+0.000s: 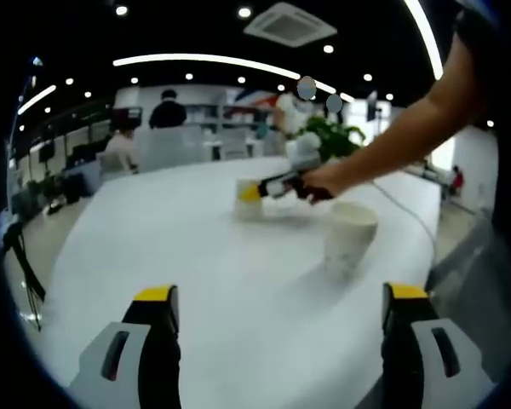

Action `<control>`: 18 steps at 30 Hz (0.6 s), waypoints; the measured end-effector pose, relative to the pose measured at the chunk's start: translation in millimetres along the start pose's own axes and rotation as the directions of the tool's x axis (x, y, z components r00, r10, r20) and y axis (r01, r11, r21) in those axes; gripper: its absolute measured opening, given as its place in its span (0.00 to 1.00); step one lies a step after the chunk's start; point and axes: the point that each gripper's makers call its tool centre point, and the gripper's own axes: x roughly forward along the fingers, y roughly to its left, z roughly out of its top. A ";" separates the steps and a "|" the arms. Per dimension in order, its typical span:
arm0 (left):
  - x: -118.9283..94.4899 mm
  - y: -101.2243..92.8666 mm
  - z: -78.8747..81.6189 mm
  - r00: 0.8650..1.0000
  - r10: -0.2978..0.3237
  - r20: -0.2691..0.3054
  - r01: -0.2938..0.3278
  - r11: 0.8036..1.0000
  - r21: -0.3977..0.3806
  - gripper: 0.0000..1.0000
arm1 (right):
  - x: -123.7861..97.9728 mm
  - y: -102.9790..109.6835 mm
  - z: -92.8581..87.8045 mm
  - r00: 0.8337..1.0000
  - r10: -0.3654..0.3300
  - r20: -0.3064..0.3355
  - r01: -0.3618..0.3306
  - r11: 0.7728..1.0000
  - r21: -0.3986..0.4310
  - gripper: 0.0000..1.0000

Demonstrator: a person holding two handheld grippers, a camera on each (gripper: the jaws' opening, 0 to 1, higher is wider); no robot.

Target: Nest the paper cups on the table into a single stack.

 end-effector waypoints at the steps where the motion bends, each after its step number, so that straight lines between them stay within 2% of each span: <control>1: 0.1 -0.4 -0.2 1.000 -0.001 -0.001 0.001 1.000 0.001 1.00 | -1.1 -1.0 -1.2 1.000 -0.002 -0.015 0.003 1.000 0.019 0.36; 4: 0.3 -1.9 -0.3 1.000 -0.006 -0.002 0.006 1.000 0.010 1.00 | -5.1 -1.4 8.9 1.000 0.000 0.012 0.000 1.000 0.015 0.36; 8: 0.6 -1.4 0.0 1.000 -0.005 0.000 0.005 1.000 0.008 1.00 | -11.0 -0.5 19.2 1.000 0.004 0.021 -0.004 1.000 0.028 0.36; 10: 0.7 -0.9 0.3 1.000 -0.004 0.001 0.004 1.000 0.006 1.00 | -14.6 -0.6 24.2 1.000 -0.002 0.020 0.001 1.000 0.009 0.36; 12: 0.7 -3.1 2.8 1.000 -0.014 0.014 0.014 1.000 0.002 1.00 | -17.4 0.6 28.3 1.000 0.017 0.013 -0.018 0.999 0.040 0.36; 14: 0.7 -4.6 2.8 1.000 -0.016 0.009 0.016 1.000 0.010 1.00 | -20.4 -3.1 33.3 1.000 0.003 0.003 -0.003 1.000 -0.014 0.36; 16: 1.2 -6.5 2.3 1.000 -0.023 0.005 0.023 1.000 0.011 1.00 | -23.3 -2.2 40.4 1.000 0.018 0.005 -0.018 1.000 0.008 0.36; 18: 1.3 -6.9 1.5 1.000 -0.024 -0.003 0.024 1.000 0.018 1.00 | -26.1 -2.8 48.3 1.000 0.019 0.007 -0.019 1.000 -0.014 0.36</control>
